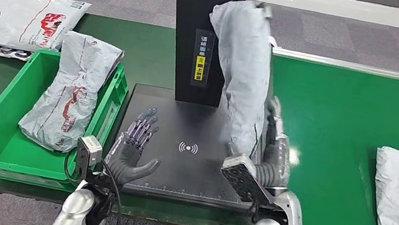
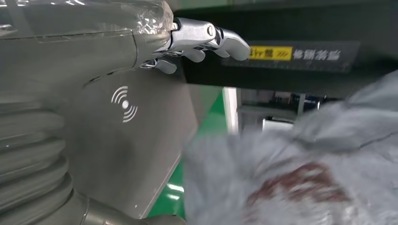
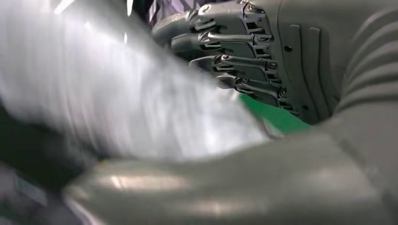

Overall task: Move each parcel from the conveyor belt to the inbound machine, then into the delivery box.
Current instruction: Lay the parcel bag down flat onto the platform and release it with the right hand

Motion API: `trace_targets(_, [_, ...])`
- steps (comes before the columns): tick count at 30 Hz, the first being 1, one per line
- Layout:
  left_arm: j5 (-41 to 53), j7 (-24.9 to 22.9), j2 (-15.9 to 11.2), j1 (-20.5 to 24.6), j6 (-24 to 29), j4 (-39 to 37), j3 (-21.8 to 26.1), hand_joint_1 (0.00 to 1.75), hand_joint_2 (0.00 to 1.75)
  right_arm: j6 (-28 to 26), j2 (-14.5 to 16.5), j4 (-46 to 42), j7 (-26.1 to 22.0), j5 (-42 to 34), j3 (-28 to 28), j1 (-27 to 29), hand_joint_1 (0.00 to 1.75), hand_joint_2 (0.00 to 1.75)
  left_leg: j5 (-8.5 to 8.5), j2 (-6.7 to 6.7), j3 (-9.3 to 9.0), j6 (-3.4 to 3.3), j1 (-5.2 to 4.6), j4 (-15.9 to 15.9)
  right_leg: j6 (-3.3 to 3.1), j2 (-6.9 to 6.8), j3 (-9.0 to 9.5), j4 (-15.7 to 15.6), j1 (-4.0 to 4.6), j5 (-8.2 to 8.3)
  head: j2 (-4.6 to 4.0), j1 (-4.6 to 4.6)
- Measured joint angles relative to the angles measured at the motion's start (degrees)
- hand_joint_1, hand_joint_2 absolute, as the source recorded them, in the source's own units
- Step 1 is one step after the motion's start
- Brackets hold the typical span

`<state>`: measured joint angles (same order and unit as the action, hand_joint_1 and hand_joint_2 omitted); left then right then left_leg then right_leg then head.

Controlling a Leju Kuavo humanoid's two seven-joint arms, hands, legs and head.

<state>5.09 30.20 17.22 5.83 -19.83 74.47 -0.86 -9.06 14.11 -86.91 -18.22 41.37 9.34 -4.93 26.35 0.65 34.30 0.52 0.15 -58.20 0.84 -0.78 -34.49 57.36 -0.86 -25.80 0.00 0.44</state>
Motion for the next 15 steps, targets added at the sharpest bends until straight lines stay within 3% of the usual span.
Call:
trace_targets(6, [0.02, -0.77, 0.0, -0.44, 0.14, 2.43, 0.22, 0.0, 1.75, -0.27, -0.02, -10.38, -0.49, 1.91, -1.96, 4.3, 0.0, 0.0, 0.0, 0.02, -0.03, 0.01, 0.0, 0.01, -0.02, 0.01, 0.01, 0.01, 0.0, -0.02, 0.0, 0.0])
trace_targets(15, [0.07, -1.41, 0.01, -0.64, 0.49, 3.8, 0.22, 0.0, 1.75, 0.82, -0.02, -14.04, -0.64, 0.92, -3.46, 5.51, 0.0, 0.0, -0.02, 0.01, -0.04, 0.01, 0.01, 0.01, -0.03, 0.0, 0.05, 0.02, 0.0, -0.02, 0.0, 0.0])
